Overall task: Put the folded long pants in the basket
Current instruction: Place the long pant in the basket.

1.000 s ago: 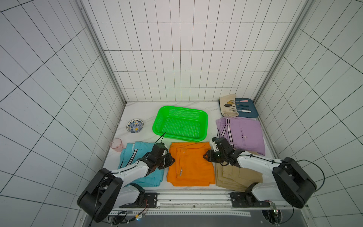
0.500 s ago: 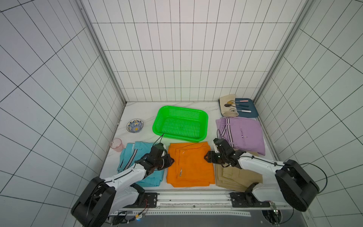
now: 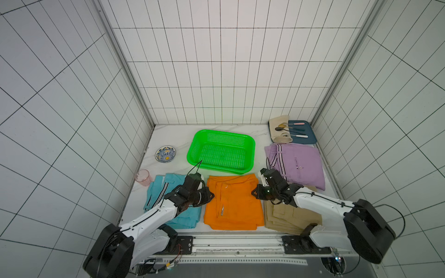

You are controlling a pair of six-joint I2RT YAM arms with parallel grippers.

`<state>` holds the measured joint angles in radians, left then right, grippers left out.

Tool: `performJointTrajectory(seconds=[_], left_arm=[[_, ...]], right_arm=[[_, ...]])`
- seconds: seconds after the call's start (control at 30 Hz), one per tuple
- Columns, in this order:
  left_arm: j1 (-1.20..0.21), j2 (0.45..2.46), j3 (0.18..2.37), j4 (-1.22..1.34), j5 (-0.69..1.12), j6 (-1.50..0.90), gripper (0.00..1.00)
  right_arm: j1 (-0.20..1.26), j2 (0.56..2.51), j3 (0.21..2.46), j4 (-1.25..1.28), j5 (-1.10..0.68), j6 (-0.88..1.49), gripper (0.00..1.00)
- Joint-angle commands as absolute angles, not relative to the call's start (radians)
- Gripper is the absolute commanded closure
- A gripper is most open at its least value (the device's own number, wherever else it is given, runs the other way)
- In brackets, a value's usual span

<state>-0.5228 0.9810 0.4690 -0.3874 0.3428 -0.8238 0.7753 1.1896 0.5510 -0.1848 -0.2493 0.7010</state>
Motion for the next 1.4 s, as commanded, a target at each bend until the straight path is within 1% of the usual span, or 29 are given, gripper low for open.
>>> performJointTrajectory(seconds=[0.0,0.1,0.2,0.27,0.33,0.43,0.5,0.63,0.73,0.8,0.93,1.03,1.13,1.37], left_arm=[[-0.517,0.871,0.609,-0.596,0.330,-0.780,1.00],[-0.516,0.823,0.707,-0.701,0.335,-0.766,1.00],[-0.516,0.789,0.823,-0.781,0.310,-0.758,1.00],[-0.512,0.782,0.899,-0.795,0.293,-0.754,1.00],[-0.485,0.821,1.020,-0.844,0.287,-0.726,1.00],[-0.425,0.928,1.203,-0.930,0.308,-0.685,1.00],[-0.408,0.983,1.283,-0.967,0.311,-0.671,1.00],[-0.374,1.068,1.334,-0.912,0.337,-0.666,1.00],[-0.291,1.192,1.385,-0.891,0.429,-0.644,1.00],[-0.251,1.283,1.426,-0.878,0.455,-0.608,1.00],[-0.202,1.476,1.533,-0.891,0.410,-0.546,1.00],[-0.162,1.608,1.578,-0.834,0.487,-0.548,1.00],[-0.125,1.747,1.684,-0.855,0.521,-0.557,1.00],[-0.127,2.019,1.935,-0.899,0.443,-0.500,1.00]], right_arm=[[0.804,1.015,0.626,-0.404,-0.164,0.690,1.00],[0.817,0.918,0.733,-0.541,-0.135,0.682,1.00],[0.827,0.867,0.845,-0.643,-0.113,0.675,1.00],[0.827,0.862,0.918,-0.683,-0.101,0.668,1.00],[0.827,0.895,1.016,-0.721,-0.088,0.650,1.00],[0.827,0.979,1.155,-0.763,-0.066,0.626,1.00],[0.827,1.030,1.215,-0.762,-0.058,0.620,1.00],[0.818,1.152,1.318,-0.738,-0.016,0.593,1.00],[0.798,1.264,1.387,-0.693,0.000,0.558,1.00],[0.777,1.330,1.408,-0.656,0.005,0.552,1.00],[0.705,1.457,1.417,-0.556,-0.036,0.551,1.00],[0.654,1.545,1.400,-0.455,-0.063,0.547,1.00],[0.617,1.654,1.432,-0.404,-0.061,0.512,1.00],[0.568,1.876,1.520,-0.346,-0.105,0.493,1.00]])
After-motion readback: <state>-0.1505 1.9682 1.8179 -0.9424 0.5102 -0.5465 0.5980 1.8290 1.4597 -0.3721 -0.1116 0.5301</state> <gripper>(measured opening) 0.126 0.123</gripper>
